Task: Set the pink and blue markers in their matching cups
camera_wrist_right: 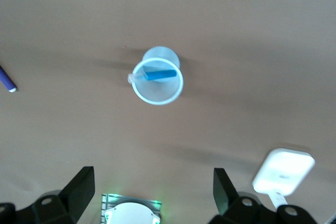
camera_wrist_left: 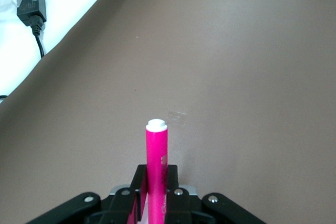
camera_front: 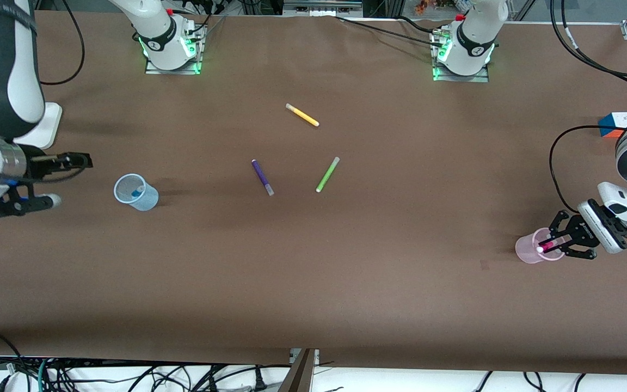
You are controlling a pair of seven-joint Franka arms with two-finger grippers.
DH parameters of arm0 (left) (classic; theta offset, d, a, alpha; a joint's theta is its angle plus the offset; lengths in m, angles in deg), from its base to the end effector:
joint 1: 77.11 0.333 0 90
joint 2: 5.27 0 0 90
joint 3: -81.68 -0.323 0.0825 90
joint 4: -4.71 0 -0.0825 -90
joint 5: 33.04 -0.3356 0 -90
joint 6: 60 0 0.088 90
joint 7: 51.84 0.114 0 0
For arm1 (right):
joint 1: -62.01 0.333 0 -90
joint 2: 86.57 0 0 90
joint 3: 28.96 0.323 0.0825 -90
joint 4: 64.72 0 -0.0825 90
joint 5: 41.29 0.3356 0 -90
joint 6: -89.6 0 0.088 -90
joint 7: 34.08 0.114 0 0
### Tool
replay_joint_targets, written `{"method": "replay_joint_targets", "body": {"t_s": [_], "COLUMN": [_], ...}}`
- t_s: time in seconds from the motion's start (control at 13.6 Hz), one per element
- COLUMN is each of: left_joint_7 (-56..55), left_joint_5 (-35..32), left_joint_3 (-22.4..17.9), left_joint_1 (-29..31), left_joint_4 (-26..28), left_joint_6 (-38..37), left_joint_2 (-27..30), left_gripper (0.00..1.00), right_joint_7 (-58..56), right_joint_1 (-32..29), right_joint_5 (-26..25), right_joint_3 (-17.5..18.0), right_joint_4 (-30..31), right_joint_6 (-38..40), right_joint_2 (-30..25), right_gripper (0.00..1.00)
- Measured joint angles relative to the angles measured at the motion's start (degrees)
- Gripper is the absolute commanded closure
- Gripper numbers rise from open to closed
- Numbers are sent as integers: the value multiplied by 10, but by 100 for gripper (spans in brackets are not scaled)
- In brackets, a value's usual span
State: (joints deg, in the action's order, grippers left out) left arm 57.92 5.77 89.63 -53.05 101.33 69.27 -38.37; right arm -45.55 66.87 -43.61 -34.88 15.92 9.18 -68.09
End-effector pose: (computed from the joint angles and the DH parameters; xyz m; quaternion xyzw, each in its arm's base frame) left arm 0.6254 0.1720 0.3029 0.7977 -0.5274 0.2575 0.1387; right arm 0.5716 -0.0070 0.5064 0.9821 0.0893 -0.1646 0.0190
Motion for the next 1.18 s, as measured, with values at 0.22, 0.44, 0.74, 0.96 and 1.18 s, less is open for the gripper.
{"method": "replay_joint_targets", "body": {"t_s": [0.22, 0.44, 0.74, 0.96, 1.18], "left_joint_7": [0, -4, -230, -510, -780], "left_joint_5": [0, 0, -112, -201, -296], "left_joint_3": [3, 4, 16, 22, 28], "left_joint_1": [0, 0, -22, -54, -114], "left_joint_4": [0, -3, -16, -19, -39], "left_joint_6": [0, 0, -35, -151, -262], "left_joint_2": [0, 2, 55, 128, 190], "left_gripper": [0, 0, 0, 0, 0], "right_joint_7": [3, 3, 9, 61, 86], "right_joint_1": [-3, -20, -29, -28, -26], "right_joint_5": [-14, -20, -20, -16, -15], "right_joint_3": [1, 0, 0, 15, 27], "right_joint_4": [34, 67, 89, 95, 94], "right_joint_6": [0, 1, 1, 12, 16], "right_joint_2": [-94, -181, -211, -210, -206], "right_gripper": [0, 0, 0, 0, 0]}}
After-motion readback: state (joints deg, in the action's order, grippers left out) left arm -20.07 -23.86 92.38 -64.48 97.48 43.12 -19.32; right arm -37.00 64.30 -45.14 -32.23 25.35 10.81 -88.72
